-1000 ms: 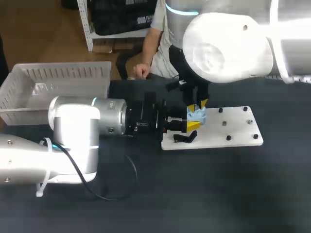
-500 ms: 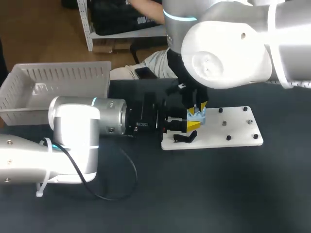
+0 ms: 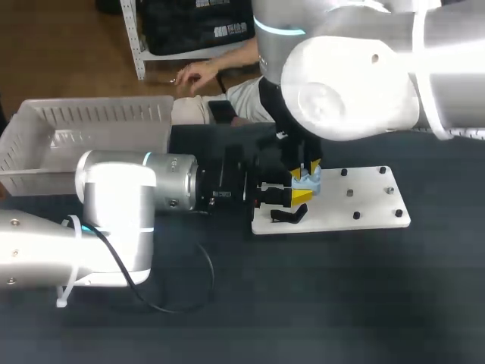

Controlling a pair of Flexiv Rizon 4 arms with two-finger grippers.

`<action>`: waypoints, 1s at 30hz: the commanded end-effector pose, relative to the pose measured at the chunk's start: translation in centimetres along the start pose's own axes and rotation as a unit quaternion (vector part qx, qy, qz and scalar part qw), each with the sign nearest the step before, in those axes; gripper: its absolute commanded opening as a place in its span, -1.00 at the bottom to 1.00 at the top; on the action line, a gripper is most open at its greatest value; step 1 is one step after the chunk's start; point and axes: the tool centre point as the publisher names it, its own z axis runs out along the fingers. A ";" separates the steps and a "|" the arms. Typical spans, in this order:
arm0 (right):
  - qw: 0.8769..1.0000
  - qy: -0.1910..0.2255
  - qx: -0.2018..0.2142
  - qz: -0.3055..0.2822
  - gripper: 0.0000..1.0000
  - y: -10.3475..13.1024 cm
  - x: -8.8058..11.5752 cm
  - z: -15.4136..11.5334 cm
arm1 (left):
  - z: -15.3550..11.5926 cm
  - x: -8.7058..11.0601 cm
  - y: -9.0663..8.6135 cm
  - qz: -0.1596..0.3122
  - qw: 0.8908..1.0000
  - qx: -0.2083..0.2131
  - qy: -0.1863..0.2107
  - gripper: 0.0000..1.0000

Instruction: Pick up each earbud case from the left stands, insert the matching earbuds, close the lid, and place the case in the box.

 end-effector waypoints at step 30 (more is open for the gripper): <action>1.000 0.001 0.013 0.006 -1.00 0.0 -0.7 0.7 | 0.0 0.0 -0.1 0.001 1.000 -0.002 0.000 -1.00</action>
